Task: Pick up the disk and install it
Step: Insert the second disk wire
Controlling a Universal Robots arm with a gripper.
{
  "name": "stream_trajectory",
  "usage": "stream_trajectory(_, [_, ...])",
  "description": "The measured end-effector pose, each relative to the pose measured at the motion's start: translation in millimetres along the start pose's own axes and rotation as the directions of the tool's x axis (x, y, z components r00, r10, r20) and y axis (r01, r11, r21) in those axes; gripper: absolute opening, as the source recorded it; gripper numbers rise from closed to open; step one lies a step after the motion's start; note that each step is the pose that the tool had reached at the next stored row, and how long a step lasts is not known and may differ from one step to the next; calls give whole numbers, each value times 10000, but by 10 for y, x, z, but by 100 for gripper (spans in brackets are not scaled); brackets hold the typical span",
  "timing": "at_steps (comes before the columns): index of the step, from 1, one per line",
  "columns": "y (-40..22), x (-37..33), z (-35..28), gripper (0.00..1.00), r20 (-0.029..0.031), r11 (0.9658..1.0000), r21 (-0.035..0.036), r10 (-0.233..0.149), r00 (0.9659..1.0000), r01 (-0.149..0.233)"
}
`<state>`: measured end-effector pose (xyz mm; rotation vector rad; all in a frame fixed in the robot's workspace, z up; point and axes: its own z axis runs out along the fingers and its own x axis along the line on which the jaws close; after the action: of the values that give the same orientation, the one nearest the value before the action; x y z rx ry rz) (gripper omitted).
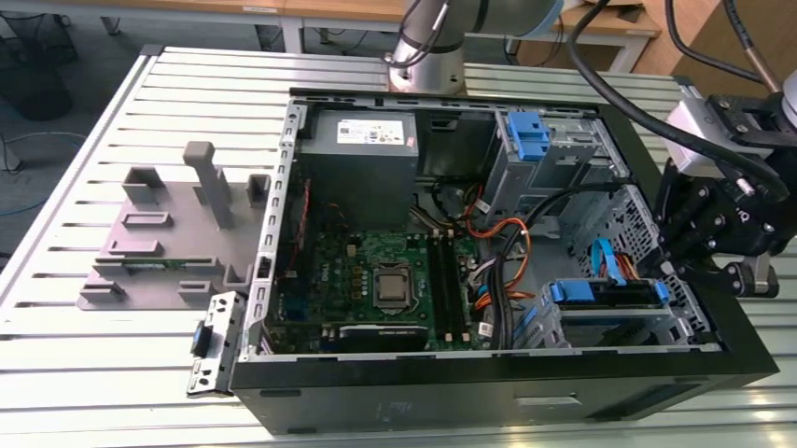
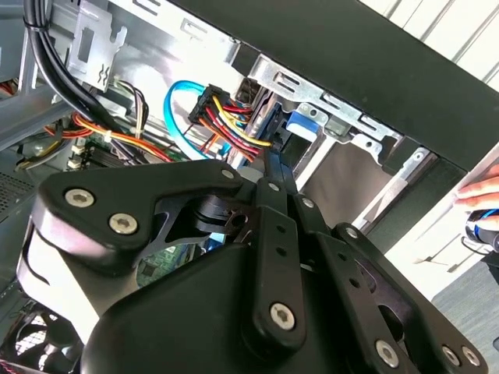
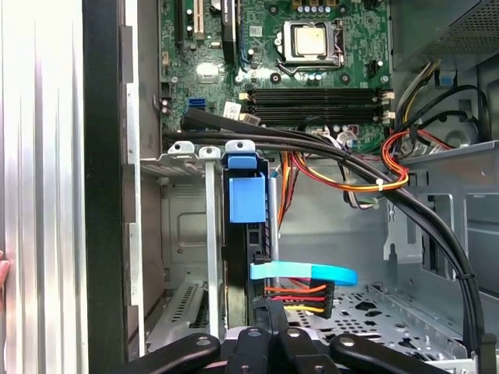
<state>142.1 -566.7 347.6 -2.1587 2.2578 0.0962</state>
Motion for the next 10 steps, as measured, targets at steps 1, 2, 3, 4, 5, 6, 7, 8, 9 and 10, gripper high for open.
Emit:
stream_trajectory(1, [-1,1,6,11,2,10000,0,1,10000,-1])
stream_trajectory(2, [-1,2,14,11,4,10000,0,2,10000,-2])
stream_trajectory(3, [-2,5,22,11,2,10000,0,1,10000,-1])
stream_trajectory(4, [-3,6,32,11,1,10000,0,0,10000,0])
stream_trajectory(5, [-3,6,36,11,1,10000,0,1,10000,-1])
stream_trajectory(6, [-3,7,36,11,0,10000,0,0,10000,0])
stream_trajectory(7, [-3,6,36,11,-1,10000,0,0,10000,0])
stream_trajectory(8, [-3,7,36,11,-1,10000,0,0,10000,0])
stream_trajectory(9, [-3,7,39,11,0,10000,0,0,10000,0])
stream_trajectory(10, [-3,7,45,11,4,10000,0,0,10000,0])
